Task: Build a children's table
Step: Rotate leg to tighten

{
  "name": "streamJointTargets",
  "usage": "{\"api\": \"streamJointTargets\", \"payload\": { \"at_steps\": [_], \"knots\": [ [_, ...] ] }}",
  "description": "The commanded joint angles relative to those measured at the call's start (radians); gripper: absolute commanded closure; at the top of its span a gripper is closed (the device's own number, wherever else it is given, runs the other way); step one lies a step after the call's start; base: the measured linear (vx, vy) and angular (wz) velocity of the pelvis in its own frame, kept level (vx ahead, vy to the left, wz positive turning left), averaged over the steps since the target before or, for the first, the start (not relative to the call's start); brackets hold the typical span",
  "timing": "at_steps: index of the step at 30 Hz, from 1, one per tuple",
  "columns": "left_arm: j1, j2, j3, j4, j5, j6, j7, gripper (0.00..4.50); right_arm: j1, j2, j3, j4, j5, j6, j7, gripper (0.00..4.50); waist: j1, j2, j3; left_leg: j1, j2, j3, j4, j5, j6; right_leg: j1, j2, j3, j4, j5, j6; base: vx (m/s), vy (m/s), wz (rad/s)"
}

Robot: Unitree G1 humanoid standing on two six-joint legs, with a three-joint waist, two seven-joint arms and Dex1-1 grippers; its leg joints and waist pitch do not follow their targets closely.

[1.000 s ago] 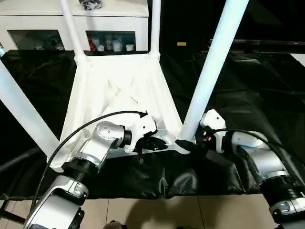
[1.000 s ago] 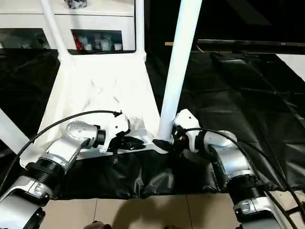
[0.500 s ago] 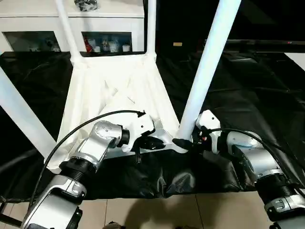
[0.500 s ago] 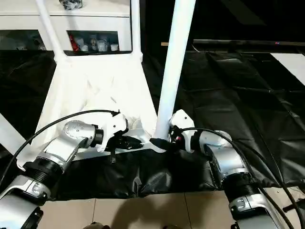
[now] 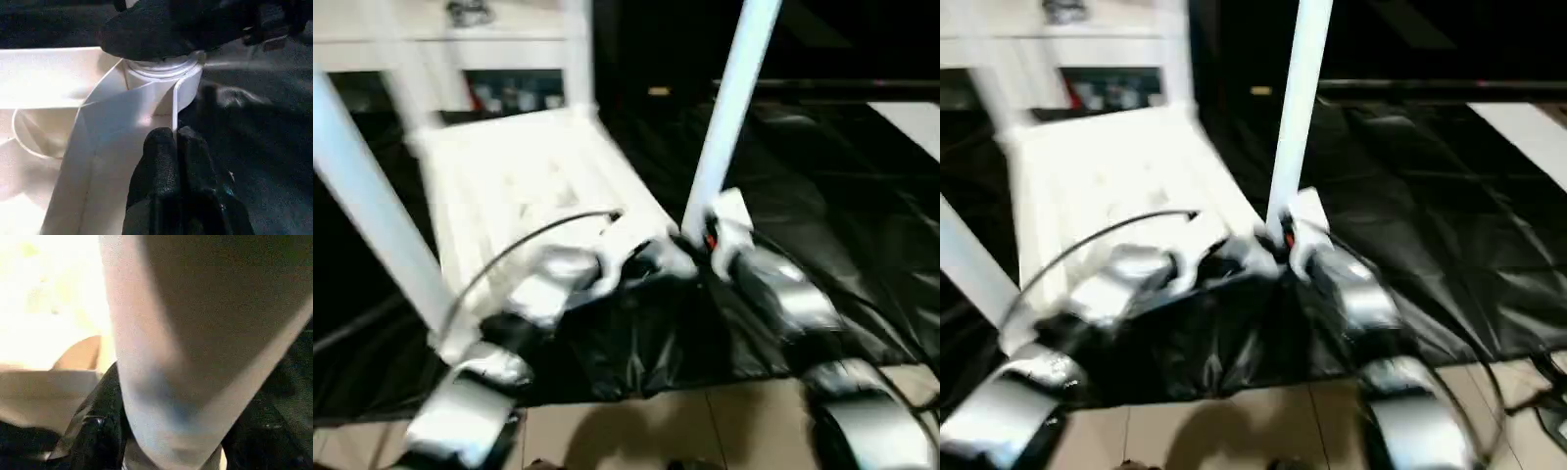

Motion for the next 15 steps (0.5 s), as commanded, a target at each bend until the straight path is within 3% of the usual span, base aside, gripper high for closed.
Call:
{"api": "streamJointTargets", "payload": {
  "at_steps": [1,3,4,7,10,15],
  "knots": [
    [-0.028,-0.041,-0.020,-0.017,-0.007,-0.018,-0.013,4.50,0.012,0.072,0.080,0.033,-0.025,0.008,0.050,2.12,0.011,-0.009,-0.068,0.014,0.008,-0.013,-0.073,-0.343,0.006,0.038,-0.038,0.018,-0.091,-0.440,-0.147,0.000,0.000,0.00],
    [-0.023,-0.038,-0.025,-0.023,-0.009,-0.035,-0.032,4.50,0.016,0.075,0.089,0.028,-0.028,-0.013,0.070,2.12,0.013,-0.010,-0.070,0.011,0.009,-0.011,-0.073,-0.320,0.019,0.042,-0.036,0.020,-0.083,-0.377,-0.170,0.000,0.000,0.00],
    [-0.016,-0.029,-0.028,-0.026,-0.009,-0.049,-0.052,4.50,0.021,0.073,0.088,0.024,-0.026,-0.020,0.086,1.80,0.013,-0.008,-0.069,0.010,0.009,-0.010,-0.073,-0.315,0.024,0.043,-0.035,0.020,-0.081,-0.354,-0.180,0.000,0.000,0.00],
    [-0.007,-0.013,-0.028,-0.023,-0.013,-0.079,-0.084,4.50,0.025,0.063,0.071,0.023,-0.009,-0.014,0.113,1.51,0.012,-0.006,-0.070,0.009,0.011,-0.010,-0.074,-0.303,0.031,0.047,-0.035,0.020,-0.075,-0.309,-0.199,0.000,0.000,0.00],
    [0.021,0.027,-0.028,-0.036,-0.030,-0.140,-0.160,4.50,0.043,0.015,0.055,-0.001,0.015,-0.016,0.191,1.23,0.015,-0.007,-0.070,0.010,0.012,-0.009,-0.073,-0.307,0.041,0.051,-0.037,0.021,-0.076,-0.307,-0.204,0.000,0.000,0.00],
    [0.063,0.088,-0.016,-0.083,-0.084,-0.173,-0.314,4.50,0.097,-0.098,0.093,-0.066,0.003,-0.068,0.387,1.04,0.029,-0.006,-0.067,0.014,0.018,-0.007,-0.076,-0.300,0.042,0.049,-0.038,0.023,-0.073,-0.302,-0.214,0.000,0.000,0.00]
  ]
}}
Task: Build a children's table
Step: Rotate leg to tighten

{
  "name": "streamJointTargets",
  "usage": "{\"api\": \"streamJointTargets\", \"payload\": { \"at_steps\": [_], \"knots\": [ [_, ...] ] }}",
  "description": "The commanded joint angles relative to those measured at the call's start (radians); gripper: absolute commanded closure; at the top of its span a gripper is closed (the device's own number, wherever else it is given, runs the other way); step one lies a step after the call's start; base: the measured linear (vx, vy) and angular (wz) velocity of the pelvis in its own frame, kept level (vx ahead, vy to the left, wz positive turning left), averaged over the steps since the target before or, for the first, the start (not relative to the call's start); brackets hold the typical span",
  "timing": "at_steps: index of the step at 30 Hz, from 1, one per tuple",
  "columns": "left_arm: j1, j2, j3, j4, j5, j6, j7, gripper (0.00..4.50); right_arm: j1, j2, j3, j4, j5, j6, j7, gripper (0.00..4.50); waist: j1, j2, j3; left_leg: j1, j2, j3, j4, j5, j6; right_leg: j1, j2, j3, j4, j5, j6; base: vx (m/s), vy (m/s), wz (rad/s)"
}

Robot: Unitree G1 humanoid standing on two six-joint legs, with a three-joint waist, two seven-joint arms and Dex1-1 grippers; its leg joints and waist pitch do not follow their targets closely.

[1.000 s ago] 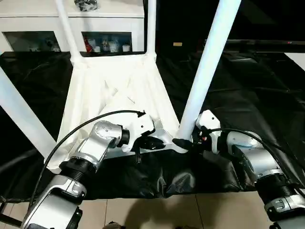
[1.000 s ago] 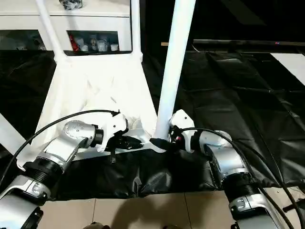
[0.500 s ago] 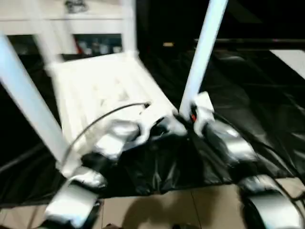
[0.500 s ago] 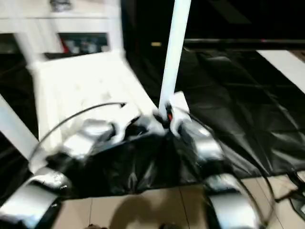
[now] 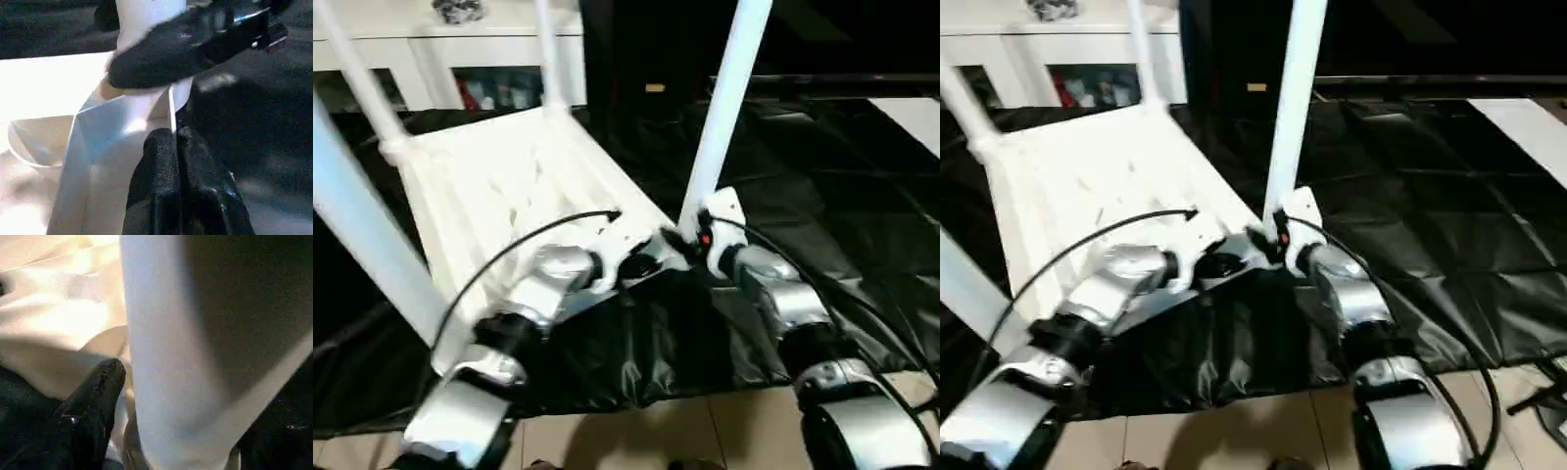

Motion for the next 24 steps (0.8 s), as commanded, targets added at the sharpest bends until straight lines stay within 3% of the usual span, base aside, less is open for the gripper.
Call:
{"api": "streamJointTargets", "payload": {
  "at_steps": [1,8,17,24],
  "knots": [
    [0.012,-0.010,-0.015,-0.042,-0.055,-0.061,-0.102,4.50,0.032,-0.025,0.047,-0.021,0.001,0.004,0.108,1.04,0.009,-0.007,-0.066,0.015,0.017,-0.007,-0.070,-0.310,0.043,0.049,-0.037,0.024,-0.077,-0.311,-0.204,0.000,0.000,0.00],
    [0.028,0.047,-0.017,-0.076,-0.095,-0.034,-0.256,4.50,0.106,-0.162,0.101,-0.162,0.057,0.030,0.435,1.04,0.036,-0.006,-0.063,0.019,0.022,-0.002,-0.071,-0.320,0.043,0.046,-0.037,0.027,-0.075,-0.336,-0.202,0.000,0.000,0.00],
    [0.030,0.068,-0.016,-0.089,-0.104,-0.024,-0.316,4.50,0.129,-0.180,0.116,-0.207,0.075,0.020,0.507,1.68,0.050,-0.006,-0.065,0.018,0.022,-0.005,-0.074,-0.310,0.027,0.045,-0.040,0.027,-0.074,-0.341,-0.195,0.000,0.000,0.00],
    [0.031,0.070,-0.013,-0.088,-0.097,-0.024,-0.329,4.50,0.137,-0.175,0.123,-0.217,0.065,0.028,0.521,1.80,0.051,-0.006,-0.065,0.017,0.022,-0.004,-0.073,-0.295,0.030,0.046,-0.040,0.026,-0.072,-0.325,-0.200,0.000,0.000,0.00]
  ]
}}
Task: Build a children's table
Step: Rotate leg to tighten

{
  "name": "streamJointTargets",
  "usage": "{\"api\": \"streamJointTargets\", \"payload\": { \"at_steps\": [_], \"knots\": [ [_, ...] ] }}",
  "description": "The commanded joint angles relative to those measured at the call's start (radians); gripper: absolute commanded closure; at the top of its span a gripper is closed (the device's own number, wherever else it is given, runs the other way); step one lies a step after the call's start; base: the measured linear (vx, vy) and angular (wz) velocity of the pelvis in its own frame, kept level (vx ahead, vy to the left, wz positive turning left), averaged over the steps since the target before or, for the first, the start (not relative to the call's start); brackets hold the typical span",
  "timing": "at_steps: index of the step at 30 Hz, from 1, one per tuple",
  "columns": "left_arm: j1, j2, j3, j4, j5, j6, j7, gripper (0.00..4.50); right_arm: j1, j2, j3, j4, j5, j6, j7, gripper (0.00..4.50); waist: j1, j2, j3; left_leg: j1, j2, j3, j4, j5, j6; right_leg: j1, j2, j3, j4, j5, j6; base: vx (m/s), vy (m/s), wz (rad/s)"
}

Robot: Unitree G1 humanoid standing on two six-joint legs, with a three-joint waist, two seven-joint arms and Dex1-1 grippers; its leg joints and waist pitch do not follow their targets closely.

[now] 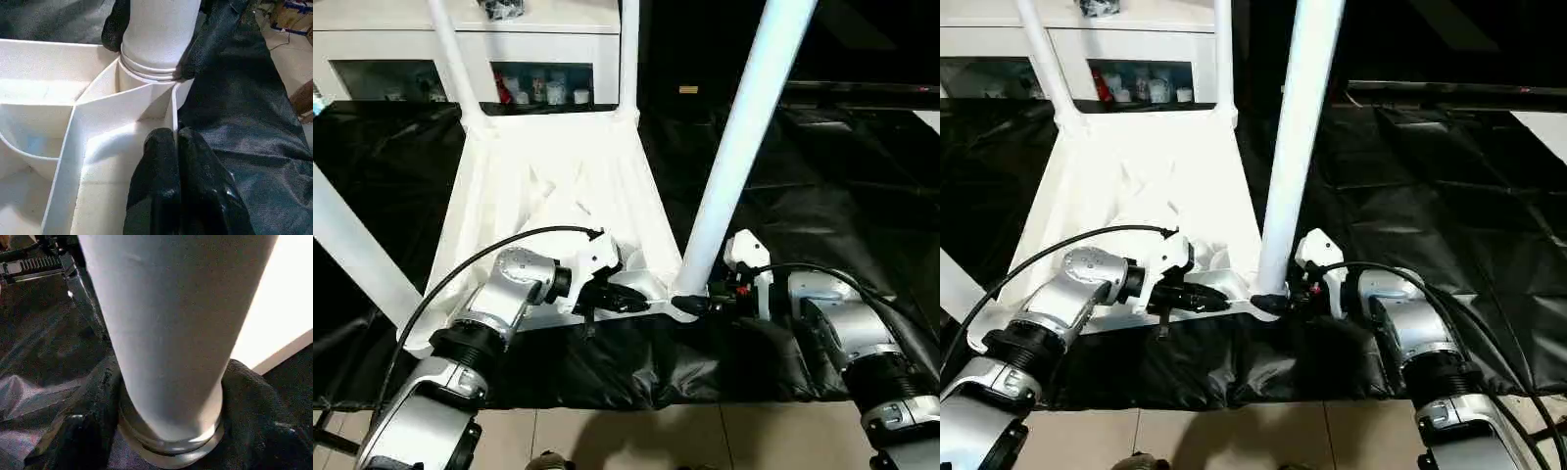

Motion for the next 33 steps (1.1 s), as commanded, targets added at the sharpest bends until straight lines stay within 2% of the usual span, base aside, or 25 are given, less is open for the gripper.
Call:
{"api": "streamJointTargets", "payload": {
  "at_steps": [1,3,4,6,8,9,10,11,12,13,15,16,17,20,21,22,24,26,27,28,29,33],
  "knots": [
    [-0.007,-0.019,0.007,-0.041,-0.032,-0.011,-0.006,4.50,0.013,0.017,0.040,-0.032,0.002,0.007,0.049,1.80,-0.002,-0.008,-0.066,0.019,0.021,-0.007,-0.073,-0.298,0.029,0.046,-0.039,0.025,-0.073,-0.331,-0.199,0.000,0.000,0.00],
    [-0.006,-0.020,0.008,-0.038,-0.026,-0.013,0.009,4.50,0.015,0.024,0.039,-0.032,0.001,0.010,0.036,1.80,-0.002,-0.008,-0.065,0.020,0.021,-0.008,-0.074,-0.308,0.027,0.045,-0.039,0.025,-0.075,-0.348,-0.195,0.000,0.000,0.00],
    [-0.018,-0.038,0.013,-0.019,0.000,-0.003,0.089,4.50,0.000,0.061,0.020,0.008,-0.020,0.016,-0.070,1.80,-0.002,-0.006,-0.065,0.020,0.022,-0.008,-0.075,-0.311,0.025,0.044,-0.039,0.025,-0.075,-0.353,-0.194,0.000,0.000,0.00],
    [-0.029,-0.056,0.016,-0.004,0.018,0.005,0.149,4.50,-0.014,0.090,0.006,0.045,-0.040,0.013,-0.160,1.80,-0.009,-0.006,-0.064,0.020,0.021,-0.012,-0.077,-0.323,0.010,0.042,-0.041,0.025,-0.076,-0.369,-0.188,0.000,0.000,0.00],
    [-0.049,-0.099,0.023,0.019,0.034,0.035,0.240,4.50,-0.042,0.150,-0.021,0.108,-0.065,0.011,-0.319,1.81,-0.023,-0.009,-0.061,0.020,0.016,-0.014,-0.079,-0.351,-0.011,0.041,-0.040,0.023,-0.082,-0.434,-0.168,0.000,0.000,0.00],
    [-0.049,-0.099,0.023,0.019,0.034,0.035,0.240,4.50,-0.042,0.150,-0.021,0.108,-0.065,0.011,-0.319,1.82,-0.023,-0.009,-0.061,0.020,0.016,-0.014,-0.079,-0.351,-0.011,0.041,-0.040,0.023,-0.082,-0.434,-0.168,0.000,0.000,0.00],
    [-0.075,-0.157,0.028,0.046,0.048,0.071,0.338,4.50,-0.072,0.221,-0.042,0.160,-0.074,0.024,-0.460,1.82,-0.035,-0.008,-0.060,0.022,0.013,-0.015,-0.077,-0.364,-0.016,0.037,-0.041,0.022,-0.089,-0.476,-0.153,0.000,0.000,0.00],
    [-0.079,-0.165,0.029,0.052,0.051,0.074,0.355,4.50,-0.075,0.229,-0.042,0.165,-0.077,0.025,-0.475,1.82,-0.044,-0.009,-0.059,0.022,0.011,-0.017,-0.076,-0.378,-0.019,0.036,-0.040,0.020,-0.093,-0.511,-0.142,0.000,0.000,0.00],
    [-0.081,-0.169,0.030,0.055,0.053,0.077,0.365,4.50,-0.077,0.234,-0.042,0.169,-0.079,0.025,-0.483,1.82,-0.044,-0.010,-0.059,0.023,0.010,-0.018,-0.075,-0.379,-0.018,0.037,-0.040,0.018,-0.094,-0.525,-0.136,0.000,0.000,0.00],
    [-0.095,-0.199,0.032,0.073,0.056,0.091,0.406,4.50,-0.096,0.269,-0.041,0.199,-0.098,0.018,-0.563,1.82,-0.045,-0.007,-0.060,0.026,0.010,-0.017,-0.073,-0.380,-0.010,0.031,-0.041,0.020,-0.100,-0.534,-0.128,0.000,0.000,0.00],
    [-0.108,-0.228,0.033,0.091,0.063,0.101,0.455,4.50,-0.118,0.307,-0.038,0.234,-0.122,0.017,-0.655,1.82,-0.053,-0.006,-0.060,0.021,0.008,-0.019,-0.075,-0.379,-0.011,0.032,-0.038,0.018,-0.100,-0.534,-0.126,0.000,0.000,0.00],
    [-0.115,-0.246,0.028,0.098,0.074,0.108,0.488,4.50,-0.135,0.341,-0.030,0.252,-0.143,-0.021,-0.702,1.82,-0.056,-0.007,-0.060,0.019,0.008,-0.020,-0.077,-0.382,-0.011,0.035,-0.039,0.017,-0.100,-0.530,-0.125,0.000,0.000,0.00],
    [-0.115,-0.246,0.028,0.098,0.074,0.108,0.488,4.50,-0.135,0.341,-0.030,0.252,-0.143,-0.021,-0.702,1.82,-0.057,-0.006,-0.060,0.021,0.009,-0.020,-0.076,-0.392,-0.010,0.031,-0.039,0.016,-0.102,-0.529,-0.123,0.000,0.000,0.00],
    [-0.113,-0.255,0.033,0.088,0.075,0.105,0.497,4.50,-0.140,0.361,-0.031,0.238,-0.142,-0.090,-0.663,1.82,-0.056,-0.006,-0.063,0.018,0.010,-0.018,-0.077,-0.382,0.007,0.035,-0.037,0.019,-0.098,-0.476,-0.135,0.000,0.000,0.00],
    [-0.113,-0.255,0.033,0.088,0.075,0.105,0.497,4.50,-0.140,0.361,-0.031,0.238,-0.142,-0.090,-0.663,1.48,-0.056,-0.006,-0.063,0.016,0.010,-0.018,-0.077,-0.378,0.008,0.036,-0.036,0.020,-0.095,-0.461,-0.139,0.000,0.000,0.00],
    [-0.107,-0.244,0.031,0.079,0.073,0.095,0.470,4.50,-0.134,0.352,-0.055,0.220,-0.106,-0.066,-0.622,1.16,-0.055,-0.007,-0.064,0.016,0.010,-0.016,-0.077,-0.369,0.013,0.039,-0.035,0.021,-0.093,-0.430,-0.150,0.000,0.000,0.00],
    [-0.099,-0.227,0.027,0.070,0.072,0.084,0.439,4.50,-0.125,0.326,-0.071,0.200,-0.079,-0.046,-0.574,1.11,-0.054,-0.007,-0.065,0.014,0.010,-0.015,-0.077,-0.358,0.025,0.042,-0.034,0.022,-0.089,-0.394,-0.166,0.000,0.000,0.00],
    [-0.090,-0.213,0.026,0.061,0.065,0.078,0.410,4.50,-0.115,0.299,-0.073,0.185,-0.067,-0.047,-0.532,0.79,-0.052,-0.005,-0.066,0.013,0.013,-0.013,-0.076,-0.336,0.031,0.045,-0.035,0.023,-0.084,-0.348,-0.183,0.000,0.000,0.00],
    [-0.085,-0.207,0.026,0.056,0.061,0.077,0.396,4.50,-0.112,0.288,-0.073,0.182,-0.063,-0.053,-0.515,0.79,-0.052,-0.005,-0.066,0.013,0.013,-0.013,-0.076,-0.336,0.031,0.045,-0.035,0.023,-0.084,-0.348,-0.183,0.000,0.000,0.00],
    [-0.077,-0.198,0.024,0.048,0.054,0.056,0.366,4.50,-0.104,0.269,-0.067,0.174,-0.065,-0.062,-0.490,0.67,-0.049,-0.005,-0.069,0.013,0.014,-0.011,-0.072,-0.306,0.042,0.048,-0.036,0.025,-0.078,-0.289,-0.202,0.000,0.000,0.00],
    [-0.065,-0.183,0.020,0.035,0.047,0.050,0.329,4.50,-0.092,0.238,-0.055,0.164,-0.073,-0.080,-0.448,0.67,-0.047,-0.006,-0.070,0.011,0.014,-0.011,-0.072,-0.292,0.049,0.052,-0.036,0.023,-0.075,-0.269,-0.210,0.000,0.000,0.00],
    [-0.041,-0.148,0.010,0.006,0.028,0.022,0.239,4.50,-0.063,0.173,-0.040,0.137,-0.078,-0.108,-0.338,0.67,-0.040,-0.006,-0.071,0.012,0.018,-0.007,-0.068,-0.251,0.073,0.052,-0.036,0.024,-0.067,-0.190,-0.242,0.000,0.000,0.00]
  ]
}}
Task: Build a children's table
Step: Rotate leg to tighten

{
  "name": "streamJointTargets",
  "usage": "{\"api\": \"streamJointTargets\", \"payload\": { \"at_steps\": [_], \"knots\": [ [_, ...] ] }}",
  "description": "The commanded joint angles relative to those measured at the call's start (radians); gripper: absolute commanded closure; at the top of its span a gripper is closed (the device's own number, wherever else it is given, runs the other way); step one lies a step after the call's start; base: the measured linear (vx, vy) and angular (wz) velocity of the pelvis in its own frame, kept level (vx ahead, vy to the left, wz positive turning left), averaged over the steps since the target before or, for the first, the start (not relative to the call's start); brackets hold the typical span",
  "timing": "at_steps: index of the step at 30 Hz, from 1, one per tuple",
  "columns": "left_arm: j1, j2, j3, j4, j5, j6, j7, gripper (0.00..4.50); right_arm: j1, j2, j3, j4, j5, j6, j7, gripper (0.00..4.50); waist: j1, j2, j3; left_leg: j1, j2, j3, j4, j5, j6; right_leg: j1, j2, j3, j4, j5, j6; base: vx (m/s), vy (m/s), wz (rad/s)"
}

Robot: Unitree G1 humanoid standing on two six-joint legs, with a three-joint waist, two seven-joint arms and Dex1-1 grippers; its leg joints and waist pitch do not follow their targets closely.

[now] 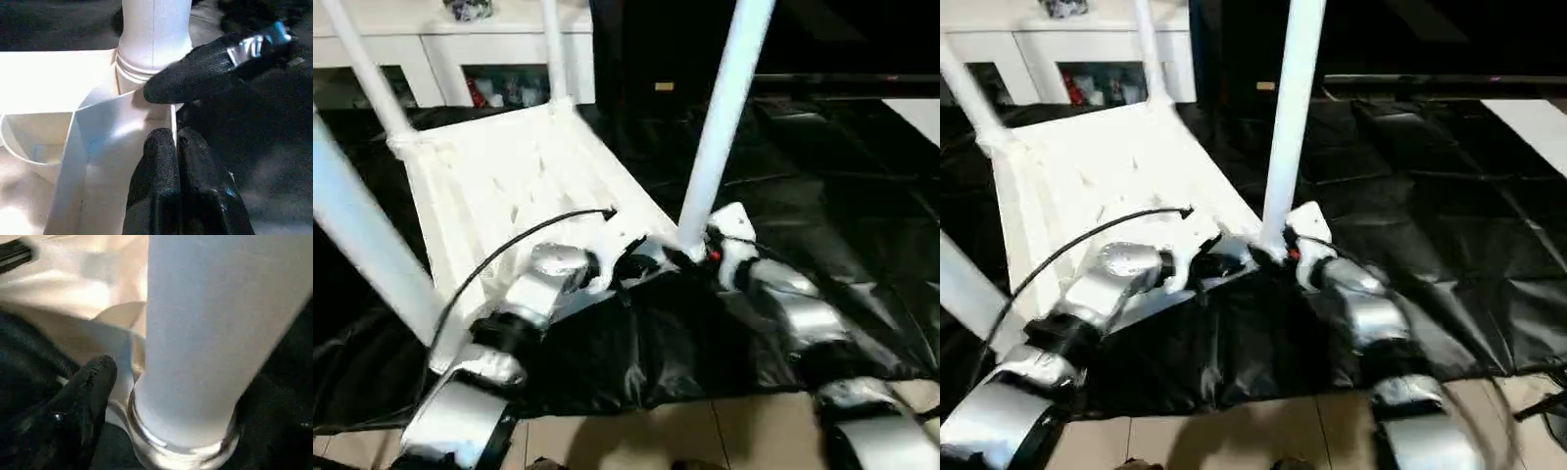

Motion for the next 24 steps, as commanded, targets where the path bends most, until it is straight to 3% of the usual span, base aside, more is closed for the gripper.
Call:
{"api": "streamJointTargets", "payload": {
  "at_steps": [1,3,8,11,20,24],
  "knots": [
    [0.006,-0.021,-0.031,-0.039,-0.043,-0.034,-0.070,4.50,0.011,0.007,0.048,-0.024,-0.001,-0.010,0.076,0.67,0.005,-0.006,-0.070,0.017,0.018,-0.003,-0.063,-0.252,0.076,0.052,-0.036,0.026,-0.064,-0.190,-0.253,0.000,0.000,0.00],
    [0.024,0.006,-0.040,-0.077,-0.068,-0.056,-0.156,4.50,0.026,-0.038,0.055,-0.049,0.013,-0.018,0.162,0.67,0.013,-0.010,-0.066,0.016,0.019,-0.003,-0.065,-0.261,0.073,0.056,-0.038,0.026,-0.066,-0.224,-0.248,0.000,0.000,0.00],
    [0.036,0.037,-0.053,-0.112,-0.076,-0.049,-0.241,4.50,0.060,-0.095,0.083,-0.114,0.051,0.008,0.325,0.67,0.028,-0.006,-0.063,0.024,0.026,-0.002,-0.069,-0.308,0.054,0.048,-0.036,0.027,-0.071,-0.303,-0.224,0.000,0.000,0.00],
    [0.041,0.060,-0.057,-0.124,-0.090,-0.041,-0.296,4.50,0.085,-0.132,0.112,-0.157,0.063,0.033,0.430,1.01,0.038,-0.005,-0.063,0.024,0.026,-0.003,-0.071,-0.312,0.045,0.046,-0.038,0.029,-0.073,-0.320,-0.215,0.000,0.000,0.00],
    [0.068,0.105,-0.063,-0.174,-0.126,0.006,-0.406,4.50,0.109,-0.157,0.139,-0.221,0.092,0.078,0.528,1.73,0.042,-0.006,-0.065,0.019,0.026,-0.003,-0.070,-0.276,0.048,0.049,-0.038,0.028,-0.065,-0.275,-0.225,0.000,0.000,0.00],
    [0.074,0.110,-0.066,-0.182,-0.129,0.014,-0.415,4.50,0.121,-0.162,0.152,-0.239,0.092,0.093,0.549,1.85,0.043,-0.006,-0.064,0.020,0.026,-0.004,-0.071,-0.280,0.044,0.050,-0.038,0.028,-0.066,-0.282,-0.224,0.000,0.000,0.00]
  ]
}}
